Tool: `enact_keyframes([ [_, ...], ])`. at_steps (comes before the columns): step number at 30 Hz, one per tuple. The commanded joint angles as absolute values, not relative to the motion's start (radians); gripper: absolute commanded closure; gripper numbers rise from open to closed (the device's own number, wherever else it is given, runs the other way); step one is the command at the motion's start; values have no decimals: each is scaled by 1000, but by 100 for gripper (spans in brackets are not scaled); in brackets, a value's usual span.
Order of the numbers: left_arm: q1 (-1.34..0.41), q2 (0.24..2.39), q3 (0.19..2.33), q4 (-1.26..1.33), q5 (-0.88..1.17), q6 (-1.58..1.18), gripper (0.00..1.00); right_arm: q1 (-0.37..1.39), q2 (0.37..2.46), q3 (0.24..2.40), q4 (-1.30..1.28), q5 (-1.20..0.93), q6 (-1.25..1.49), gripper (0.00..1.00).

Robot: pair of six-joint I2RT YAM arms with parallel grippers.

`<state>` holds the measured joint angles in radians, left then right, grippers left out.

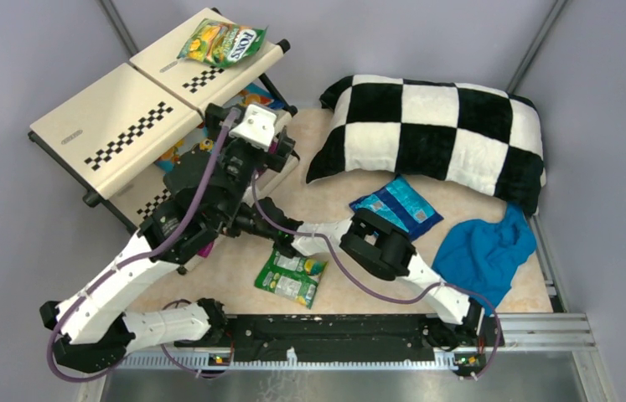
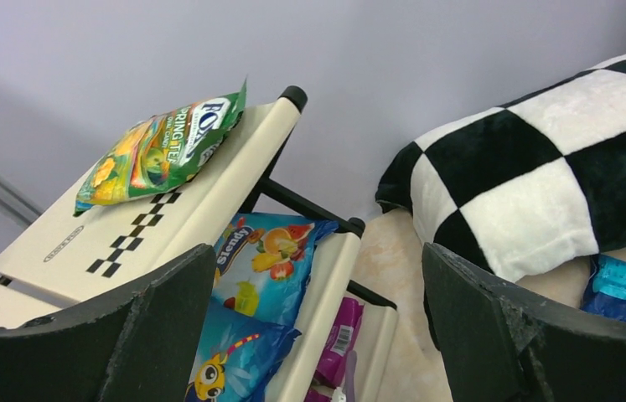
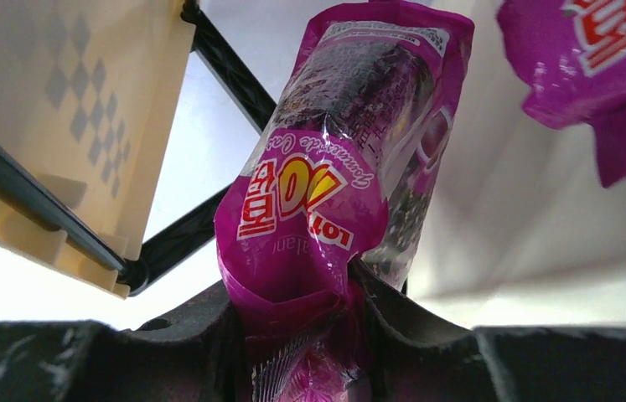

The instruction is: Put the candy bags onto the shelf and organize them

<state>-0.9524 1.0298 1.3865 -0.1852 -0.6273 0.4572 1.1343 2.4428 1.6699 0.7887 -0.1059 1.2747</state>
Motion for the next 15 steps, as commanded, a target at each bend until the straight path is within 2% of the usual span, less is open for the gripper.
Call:
enact_keyframes([
  [1, -889, 987, 1445, -245, -536, 409, 1, 1155, 2470, 1815, 911, -59, 1278, 66],
  [7, -855, 932, 1465, -261, -491, 390, 1, 1157, 2563, 1970, 855, -18, 1285, 66],
  [15, -837, 933, 1423, -228, -481, 397, 1, 1174, 2770, 2309, 696, 56, 1314, 66],
])
